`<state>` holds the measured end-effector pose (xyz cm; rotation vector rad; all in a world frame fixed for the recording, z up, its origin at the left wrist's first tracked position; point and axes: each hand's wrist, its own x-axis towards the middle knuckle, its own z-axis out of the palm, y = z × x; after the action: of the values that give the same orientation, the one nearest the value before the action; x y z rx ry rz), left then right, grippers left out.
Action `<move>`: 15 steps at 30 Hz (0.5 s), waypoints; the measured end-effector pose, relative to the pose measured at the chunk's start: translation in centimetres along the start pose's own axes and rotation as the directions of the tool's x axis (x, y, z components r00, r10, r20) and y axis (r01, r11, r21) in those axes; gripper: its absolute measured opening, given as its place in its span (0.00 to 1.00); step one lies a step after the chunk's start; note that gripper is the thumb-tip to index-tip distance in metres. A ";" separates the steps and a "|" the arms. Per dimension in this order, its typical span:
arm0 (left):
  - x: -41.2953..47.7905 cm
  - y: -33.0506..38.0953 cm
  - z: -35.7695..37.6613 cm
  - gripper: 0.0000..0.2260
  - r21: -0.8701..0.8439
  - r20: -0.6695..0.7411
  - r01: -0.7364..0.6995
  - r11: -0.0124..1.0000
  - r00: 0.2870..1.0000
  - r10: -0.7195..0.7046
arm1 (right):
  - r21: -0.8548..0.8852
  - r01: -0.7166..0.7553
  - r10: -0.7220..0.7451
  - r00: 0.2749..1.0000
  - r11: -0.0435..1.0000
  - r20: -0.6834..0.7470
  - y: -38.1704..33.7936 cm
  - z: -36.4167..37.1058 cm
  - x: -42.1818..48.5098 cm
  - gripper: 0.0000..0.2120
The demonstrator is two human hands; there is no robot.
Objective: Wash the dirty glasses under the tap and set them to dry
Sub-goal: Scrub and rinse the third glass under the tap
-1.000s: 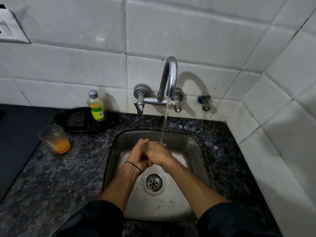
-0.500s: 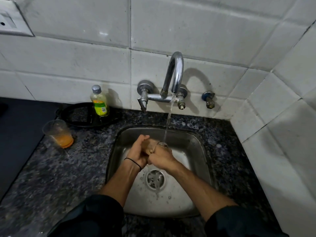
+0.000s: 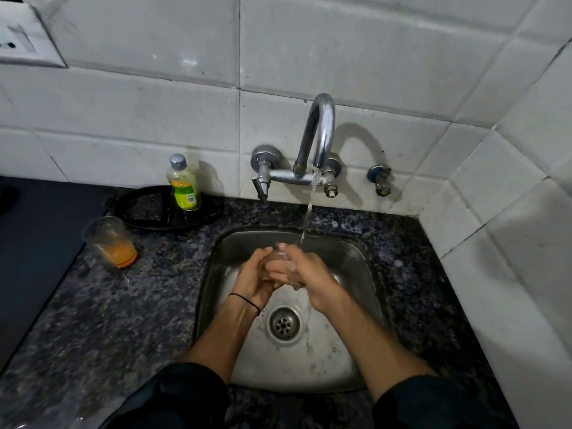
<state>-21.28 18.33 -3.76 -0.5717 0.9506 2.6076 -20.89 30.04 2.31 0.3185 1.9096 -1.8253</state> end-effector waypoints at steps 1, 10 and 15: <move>-0.1 0.1 0.2 0.12 0.013 -0.004 -0.040 0.999 0.999 0.040 | 0.160 -0.033 0.050 0.994 0.987 -0.102 0.1 0.2 0.0 0.15; -1.8 1.5 3.6 0.23 0.572 0.249 -0.596 0.564 0.781 0.573 | 0.846 -0.104 0.464 0.867 0.522 -0.180 1.1 1.5 1.1 0.21; -2.7 1.8 4.6 0.24 0.603 0.379 -0.677 0.423 0.709 0.594 | 0.722 -0.217 0.440 0.888 0.657 -0.134 1.2 1.2 2.4 0.12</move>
<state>-20.89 19.67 1.74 0.2214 2.3631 2.4100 -22.13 28.62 0.11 1.1826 1.1045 -2.2409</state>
